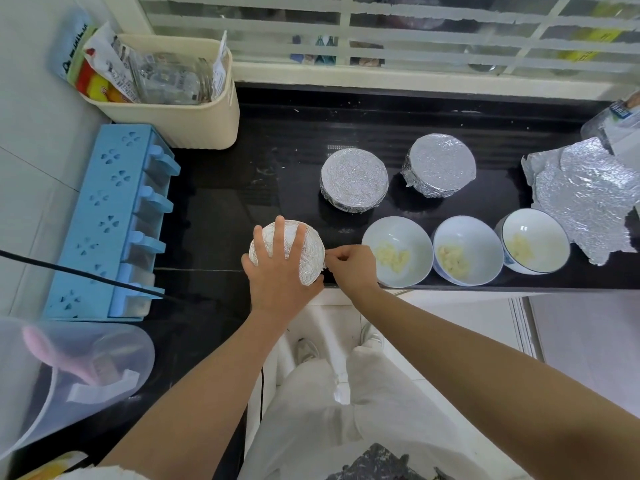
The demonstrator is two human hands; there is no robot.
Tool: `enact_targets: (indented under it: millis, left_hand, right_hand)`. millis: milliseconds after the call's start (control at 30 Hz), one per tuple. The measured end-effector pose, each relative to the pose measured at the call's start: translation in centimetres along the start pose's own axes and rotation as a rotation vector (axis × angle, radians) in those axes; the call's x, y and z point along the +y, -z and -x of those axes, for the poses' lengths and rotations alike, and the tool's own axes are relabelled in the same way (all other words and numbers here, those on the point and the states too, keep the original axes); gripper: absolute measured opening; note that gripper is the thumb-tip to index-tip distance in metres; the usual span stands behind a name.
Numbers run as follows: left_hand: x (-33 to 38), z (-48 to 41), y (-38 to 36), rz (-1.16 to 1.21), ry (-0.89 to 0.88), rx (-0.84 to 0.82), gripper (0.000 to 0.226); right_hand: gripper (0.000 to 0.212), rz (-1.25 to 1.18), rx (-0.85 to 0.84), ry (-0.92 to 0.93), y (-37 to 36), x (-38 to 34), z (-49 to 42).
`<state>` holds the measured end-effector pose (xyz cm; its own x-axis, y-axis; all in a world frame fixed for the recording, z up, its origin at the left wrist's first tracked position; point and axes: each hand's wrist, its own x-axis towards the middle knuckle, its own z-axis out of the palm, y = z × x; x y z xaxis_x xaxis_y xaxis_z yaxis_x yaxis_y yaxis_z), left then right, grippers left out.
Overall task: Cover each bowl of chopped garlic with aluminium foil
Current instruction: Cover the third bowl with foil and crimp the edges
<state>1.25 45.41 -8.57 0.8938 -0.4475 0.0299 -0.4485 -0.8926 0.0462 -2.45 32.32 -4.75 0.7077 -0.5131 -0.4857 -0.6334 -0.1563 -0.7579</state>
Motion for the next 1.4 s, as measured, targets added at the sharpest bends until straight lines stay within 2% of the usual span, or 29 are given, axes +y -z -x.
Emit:
enact_targets:
  millis: [67, 167, 233, 533, 667, 767, 933, 1167, 1400]
  left_hand:
    - [0.0, -0.1, 0.0, 0.005, 0.007, 0.003, 0.091]
    - [0.0, -0.1, -0.1, -0.003, 0.014, 0.009, 0.093]
    - [0.0, -0.1, -0.1, -0.007, 0.012, 0.006, 0.093]
    - [0.8, -0.2, 1.1, 0.105, 0.17, -0.094, 0.106]
    - [1.2, 0.1, 2.1, 0.111, 0.281, -0.033, 0.111]
    - [0.9, 0.1, 1.9, 0.117, 0.234, -0.032, 0.114]
    - [0.3, -0.1, 0.7, 0.069, 0.031, -0.087, 0.106]
    - [0.0, 0.0, 0.3, 0.005, 0.015, -0.037, 0.096]
    - [0.1, 0.0, 0.3, 0.009, 0.01, -0.022, 0.096]
  right_hand:
    - [0.036, -0.135, -0.044, -0.049, -0.1, 0.1, 0.6]
    - [0.013, -0.232, -0.057, -0.07, -0.7, 0.3, 1.2]
    - [0.019, -0.236, -0.027, -0.083, -1.1, 0.5, 1.3]
    - [0.034, -0.098, -0.053, -0.044, -0.7, -1.1, -0.7]
    - [0.036, 0.017, -0.095, 0.015, -0.1, -2.1, -1.8]
    - [0.036, 0.082, -0.136, 0.056, 0.4, -2.3, -2.2]
    - [0.035, 0.144, -0.244, 0.122, 0.9, -2.4, -2.6]
    - [0.046, 0.248, -0.248, 0.219, 1.3, -1.0, -1.8]
    - [0.053, 0.159, -0.187, 0.246, 1.1, 0.2, -0.2]
